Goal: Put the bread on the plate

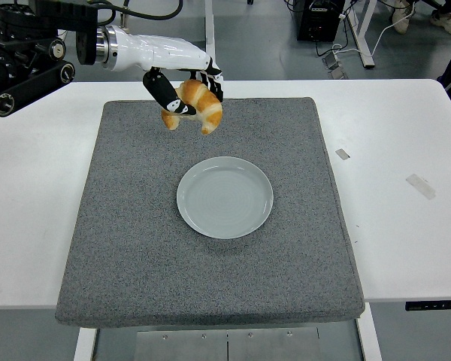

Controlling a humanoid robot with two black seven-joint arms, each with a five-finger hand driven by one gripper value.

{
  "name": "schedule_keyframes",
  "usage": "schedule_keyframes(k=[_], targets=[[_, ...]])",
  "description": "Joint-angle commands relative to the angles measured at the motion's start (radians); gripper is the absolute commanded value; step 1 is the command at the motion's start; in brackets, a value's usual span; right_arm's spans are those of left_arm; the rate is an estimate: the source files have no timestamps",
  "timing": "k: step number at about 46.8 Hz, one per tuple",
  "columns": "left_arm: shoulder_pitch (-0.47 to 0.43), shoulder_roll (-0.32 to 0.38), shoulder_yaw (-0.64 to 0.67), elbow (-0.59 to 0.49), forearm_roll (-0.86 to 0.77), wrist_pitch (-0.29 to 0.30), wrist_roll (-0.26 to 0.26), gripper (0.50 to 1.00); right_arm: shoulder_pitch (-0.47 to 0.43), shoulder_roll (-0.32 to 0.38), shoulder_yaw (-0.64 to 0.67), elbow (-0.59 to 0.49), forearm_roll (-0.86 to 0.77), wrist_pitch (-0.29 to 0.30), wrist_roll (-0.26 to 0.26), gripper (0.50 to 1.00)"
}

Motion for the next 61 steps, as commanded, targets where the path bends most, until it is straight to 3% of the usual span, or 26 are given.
schedule_keyframes(k=[1, 22, 61], targets=[[0.003, -0.024, 0.000, 0.002, 0.000, 0.013, 0.000, 0.500, 0.000, 0.000, 0.000, 0.000, 0.000, 0.000, 0.000, 1.000], [0.039, -0.139, 0.003, 0.002, 0.000, 0.031, 0.000, 0.500, 0.000, 0.000, 0.000, 0.000, 0.000, 0.000, 0.000, 1.000], [0.145, -0.154, 0.051, 0.005, 0.020, 0.031, 0.000, 0.500, 0.000, 0.000, 0.000, 0.000, 0.000, 0.000, 0.000, 1.000]])
